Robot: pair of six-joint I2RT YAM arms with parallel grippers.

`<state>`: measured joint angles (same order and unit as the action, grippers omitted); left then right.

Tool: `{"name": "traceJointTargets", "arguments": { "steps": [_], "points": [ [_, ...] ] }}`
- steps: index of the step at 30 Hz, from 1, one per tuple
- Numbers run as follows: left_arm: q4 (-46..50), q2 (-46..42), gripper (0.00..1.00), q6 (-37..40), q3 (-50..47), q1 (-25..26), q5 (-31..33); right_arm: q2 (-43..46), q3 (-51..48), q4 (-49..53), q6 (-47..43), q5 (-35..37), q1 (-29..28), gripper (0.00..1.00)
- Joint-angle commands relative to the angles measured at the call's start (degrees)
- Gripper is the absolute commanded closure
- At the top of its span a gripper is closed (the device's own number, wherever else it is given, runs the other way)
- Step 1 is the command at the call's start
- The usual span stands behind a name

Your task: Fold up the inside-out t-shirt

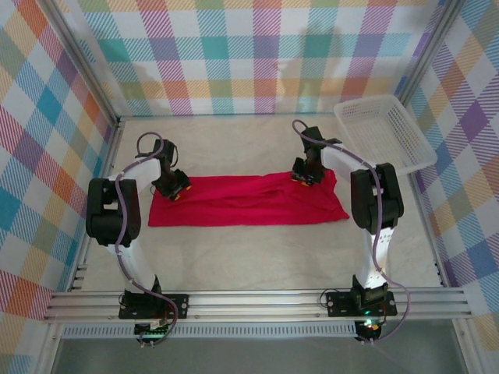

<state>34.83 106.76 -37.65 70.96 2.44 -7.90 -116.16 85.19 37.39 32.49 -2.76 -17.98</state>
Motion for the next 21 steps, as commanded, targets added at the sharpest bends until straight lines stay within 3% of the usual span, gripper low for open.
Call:
{"name": "traceJointTargets", "arguments": {
  "steps": [1,3,10,17,18,19,20,21],
  "points": [
    [1.6,0.2,0.59,1.0,-0.7,-0.4,-0.2,1.6,1.9,2.7,0.2,1.3,-1.1,0.92],
    [1.6,0.4,0.59,0.9,-0.6,-0.4,-0.5,3.3,1.7,4.6,1.2,2.4,-1.8,0.97],
    [1.5,-0.6,0.59,0.6,-0.9,-0.4,-0.6,14.1,-8.4,6.7,11.6,8.1,-7.3,1.0],
    [1.2,-1.9,0.59,0.8,-2.2,-0.4,-1.3,25.9,-26.9,-1.4,27.3,9.4,-15.5,0.91],
    [1.2,-2.0,0.59,0.8,-2.3,-0.4,-1.3,27.0,-28.8,-3.2,28.6,8.7,-16.9,0.88],
    [1.2,-2.1,0.59,0.9,-2.4,-0.3,-1.4,27.7,-29.9,-4.2,29.3,8.0,-18.1,0.78],
    [1.3,-2.2,0.59,1.0,-2.4,-0.4,-1.3,28.1,-30.2,-4.2,29.6,7.5,-19.0,0.61],
    [1.4,-2.2,0.59,1.0,-2.4,-0.4,-1.1,28.4,-30.0,-3.4,29.5,7.3,-19.6,0.52]
  ]
}}
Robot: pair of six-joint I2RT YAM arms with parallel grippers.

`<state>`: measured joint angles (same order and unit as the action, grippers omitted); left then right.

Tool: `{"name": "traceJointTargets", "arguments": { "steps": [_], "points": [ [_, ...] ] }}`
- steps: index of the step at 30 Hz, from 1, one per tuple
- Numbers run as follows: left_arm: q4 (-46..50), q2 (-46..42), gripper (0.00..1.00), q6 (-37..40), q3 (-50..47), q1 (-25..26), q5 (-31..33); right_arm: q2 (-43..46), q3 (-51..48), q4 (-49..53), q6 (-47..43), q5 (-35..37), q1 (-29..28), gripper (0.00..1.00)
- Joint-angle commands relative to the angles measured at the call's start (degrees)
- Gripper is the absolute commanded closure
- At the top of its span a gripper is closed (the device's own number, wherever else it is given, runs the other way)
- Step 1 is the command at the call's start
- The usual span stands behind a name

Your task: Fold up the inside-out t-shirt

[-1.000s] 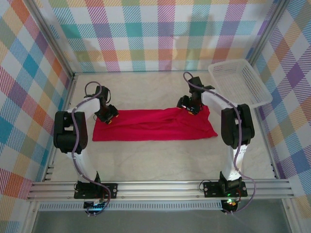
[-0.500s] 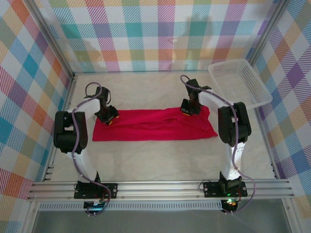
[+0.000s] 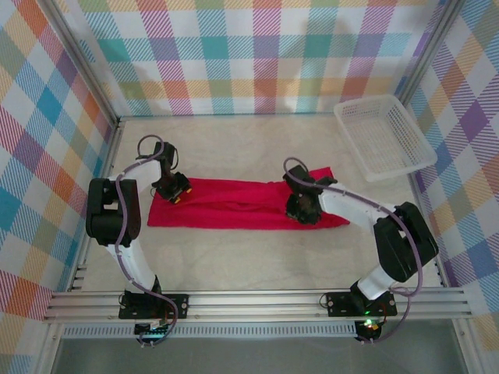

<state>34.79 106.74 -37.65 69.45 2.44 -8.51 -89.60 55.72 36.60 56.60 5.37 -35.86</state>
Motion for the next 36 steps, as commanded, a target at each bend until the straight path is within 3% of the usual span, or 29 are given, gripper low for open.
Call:
{"name": "traceJointTargets", "arguments": {
  "steps": [1,6,16,21,25,33,36],
  "points": [
    [1.4,-2.2,0.59,1.1,-0.9,-0.4,-0.4,2.2,0.0,-1.3,4.9,-0.9,-1.9,0.49],
    [1.5,-2.1,0.59,1.2,-0.7,-0.4,-0.4,3.7,6.7,5.7,-1.4,5.0,-1.0,0.38],
    [4.1,0.2,0.59,2.4,3.3,-0.4,-0.4,-9.6,19.6,4.6,-13.8,0.7,8.3,0.39],
    [4.7,0.9,0.59,2.7,4.3,-0.4,0.0,-14.8,24.1,8.3,-17.6,4.3,9.6,0.39],
    [4.9,0.9,0.59,2.6,4.4,-0.9,0.3,-12.6,18.5,7.1,-17.0,3.4,10.0,0.38],
    [5.6,0.3,0.59,2.6,5.0,-3.0,-0.3,-1.0,-2.9,-0.6,-9.2,-1.8,10.0,0.37],
    [6.2,-0.9,0.59,2.5,5.3,-3.4,-0.5,1.4,-3.5,0.2,-9.7,-1.4,10.0,0.37]
  ]
}}
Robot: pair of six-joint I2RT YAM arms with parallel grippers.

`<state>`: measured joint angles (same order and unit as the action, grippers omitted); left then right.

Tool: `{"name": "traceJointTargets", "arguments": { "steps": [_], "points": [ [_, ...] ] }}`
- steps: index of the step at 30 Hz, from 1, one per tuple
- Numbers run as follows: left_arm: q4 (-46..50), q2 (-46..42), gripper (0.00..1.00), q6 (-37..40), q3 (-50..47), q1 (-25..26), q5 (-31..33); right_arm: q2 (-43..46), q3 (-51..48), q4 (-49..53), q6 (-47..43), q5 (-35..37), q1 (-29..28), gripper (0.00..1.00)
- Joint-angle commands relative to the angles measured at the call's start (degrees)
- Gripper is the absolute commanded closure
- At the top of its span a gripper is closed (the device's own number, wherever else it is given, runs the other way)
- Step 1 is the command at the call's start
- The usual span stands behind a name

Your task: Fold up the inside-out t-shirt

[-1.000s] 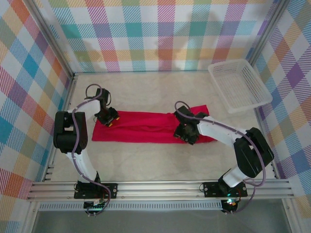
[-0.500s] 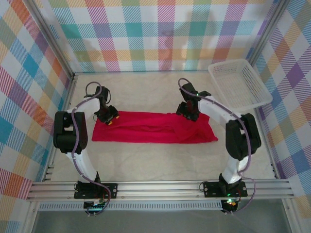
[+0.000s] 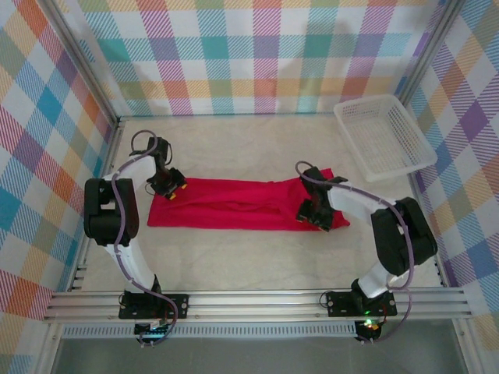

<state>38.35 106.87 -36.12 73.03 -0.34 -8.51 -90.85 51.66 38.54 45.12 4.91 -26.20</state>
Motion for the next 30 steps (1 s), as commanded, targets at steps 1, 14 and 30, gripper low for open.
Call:
{"name": "traceJointTargets", "arguments": {
  "steps": [1,14,30],
  "points": [
    [3.2,-1.4,0.58,1.1,2.1,-0.8,-0.6,3.0,2.2,0.0,1.3,-0.3,0.4,0.37],
    [3.5,-0.2,0.39,-1.3,6.7,-8.7,-5.5,-8.4,26.2,4.7,-4.6,-0.2,0.5,0.32],
    [5.8,13.8,0.85,-1.7,18.8,-8.6,-2.5,-18.0,34.0,5.4,-6.4,-1.6,1.4,0.32]
  ]
}}
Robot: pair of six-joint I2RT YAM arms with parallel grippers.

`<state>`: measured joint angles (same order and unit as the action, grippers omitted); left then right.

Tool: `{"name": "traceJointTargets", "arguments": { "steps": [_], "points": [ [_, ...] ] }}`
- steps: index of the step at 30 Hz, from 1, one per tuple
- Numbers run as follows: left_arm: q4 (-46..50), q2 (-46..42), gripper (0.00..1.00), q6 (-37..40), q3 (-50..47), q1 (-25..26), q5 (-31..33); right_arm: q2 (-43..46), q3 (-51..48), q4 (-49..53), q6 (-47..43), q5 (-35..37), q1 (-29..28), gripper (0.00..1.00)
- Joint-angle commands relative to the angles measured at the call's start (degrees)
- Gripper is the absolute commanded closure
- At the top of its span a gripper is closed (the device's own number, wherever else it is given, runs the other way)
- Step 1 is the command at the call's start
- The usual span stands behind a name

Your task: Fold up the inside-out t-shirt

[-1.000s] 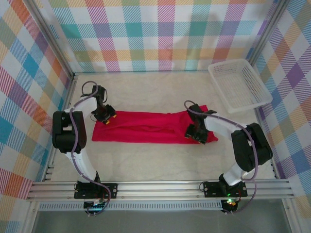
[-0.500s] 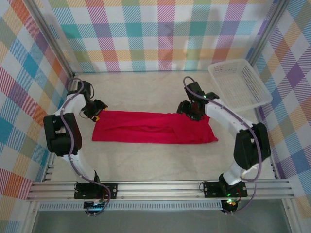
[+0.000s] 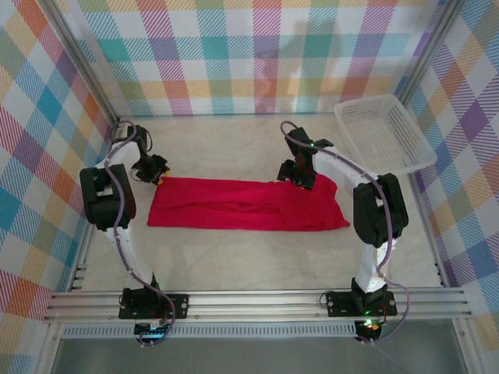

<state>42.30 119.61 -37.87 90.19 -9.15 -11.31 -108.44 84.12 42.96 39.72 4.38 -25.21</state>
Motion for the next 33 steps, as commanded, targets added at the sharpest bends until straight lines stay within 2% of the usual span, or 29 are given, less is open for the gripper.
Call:
{"name": "traceJointTargets", "arguments": {
  "steps": [1,2,3,13,18,22,25,28,32,33],
  "points": [
    [1.7,1.4,0.91,0.0,1.8,0.2,0.4,-0.4,1.5,1.0,-0.9,-1.3,0.5,0.32],
    [1.9,1.6,0.99,0.0,1.9,0.2,0.4,-0.3,1.4,0.8,-0.9,-1.4,0.5,0.32],
    [2.3,1.7,1.0,0.0,2.3,0.2,0.5,-0.4,1.3,0.6,-1.0,-1.4,0.6,0.32],
    [3.0,-1.7,1.0,-1.1,5.2,0.2,0.6,-2.3,0.3,-1.6,0.7,-2.7,1.4,0.33],
    [4.6,-0.4,1.0,-0.9,6.5,-0.1,2.7,-1.1,-7.2,-6.4,4.5,-5.1,1.5,0.32],
    [0.9,-4.6,1.0,-1.8,0.9,0.0,2.3,1.1,-16.9,-10.0,9.3,-3.5,1.5,0.31],
    [-5.7,-10.6,0.95,-4.1,-8.3,1.0,-1.7,4.1,-21.9,-12.8,11.0,-3.6,1.5,0.29],
    [-10.1,-14.4,0.89,-4.4,-15.3,4.2,-5.3,6.3,-18.9,-9.1,7.6,-4.2,1.6,0.24],
    [-9.6,-13.7,0.88,-2.6,-18.8,5.1,-6.5,10.1,-13.4,0.4,1.7,3.0,2.7,0.0],
    [-9.2,-12.8,0.88,-2.5,-19.3,4.5,-7.0,10.7,-13.5,1.5,0.4,3.9,4.1,0.0]
  ]
}}
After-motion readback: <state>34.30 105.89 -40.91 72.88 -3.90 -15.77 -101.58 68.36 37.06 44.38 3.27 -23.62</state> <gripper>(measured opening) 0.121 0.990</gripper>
